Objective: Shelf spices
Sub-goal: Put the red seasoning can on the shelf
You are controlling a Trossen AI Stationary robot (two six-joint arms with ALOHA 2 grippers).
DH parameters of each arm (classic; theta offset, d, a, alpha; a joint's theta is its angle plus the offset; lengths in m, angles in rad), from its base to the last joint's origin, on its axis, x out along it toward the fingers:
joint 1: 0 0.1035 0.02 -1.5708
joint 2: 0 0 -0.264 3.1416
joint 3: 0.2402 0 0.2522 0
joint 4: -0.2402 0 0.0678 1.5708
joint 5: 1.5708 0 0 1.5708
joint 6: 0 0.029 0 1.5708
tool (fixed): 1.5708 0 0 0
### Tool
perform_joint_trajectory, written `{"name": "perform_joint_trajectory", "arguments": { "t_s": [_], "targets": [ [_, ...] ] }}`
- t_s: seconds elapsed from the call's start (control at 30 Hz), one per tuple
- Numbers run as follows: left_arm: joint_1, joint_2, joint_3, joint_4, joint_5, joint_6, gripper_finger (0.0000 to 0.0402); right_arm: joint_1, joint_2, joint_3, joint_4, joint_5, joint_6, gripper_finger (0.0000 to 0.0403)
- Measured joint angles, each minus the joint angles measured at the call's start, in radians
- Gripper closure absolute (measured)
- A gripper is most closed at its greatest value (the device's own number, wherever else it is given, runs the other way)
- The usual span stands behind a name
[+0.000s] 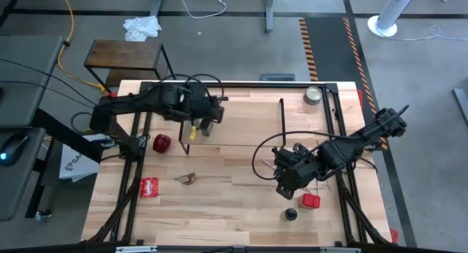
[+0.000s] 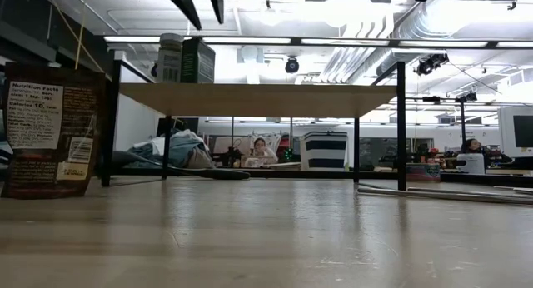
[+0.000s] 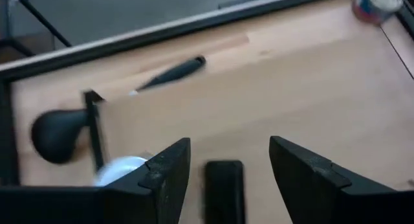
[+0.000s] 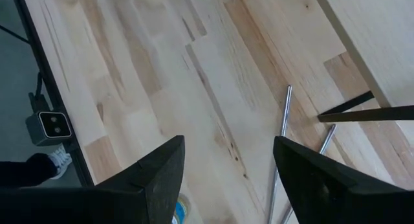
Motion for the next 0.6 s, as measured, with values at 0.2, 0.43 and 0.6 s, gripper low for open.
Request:
{"name": "perform_joint_trajectory", "arguments": {
  "t_s": [0.2, 0.43, 0.6],
  "targets": [
    [0.023, -0.045, 0.037, 0.010, 0.026, 0.109, 0.0197, 0.000, 0.000, 0.000, 0.014, 0.001, 0.023, 0.0169],
    [-0.173, -0.103, 0.063, 0.160, 0.274, 0.484, 0.0197, 0.000, 0.000, 0.000, 0.014, 0.001, 0.013, 0.0170],
    [-0.471, -0.076, 0.054, -0.077, 0.211, 0.416, 0.0197, 0.000, 0.000, 0.000, 0.014, -0.002, -0.003, 0.0170]
  ]
}}
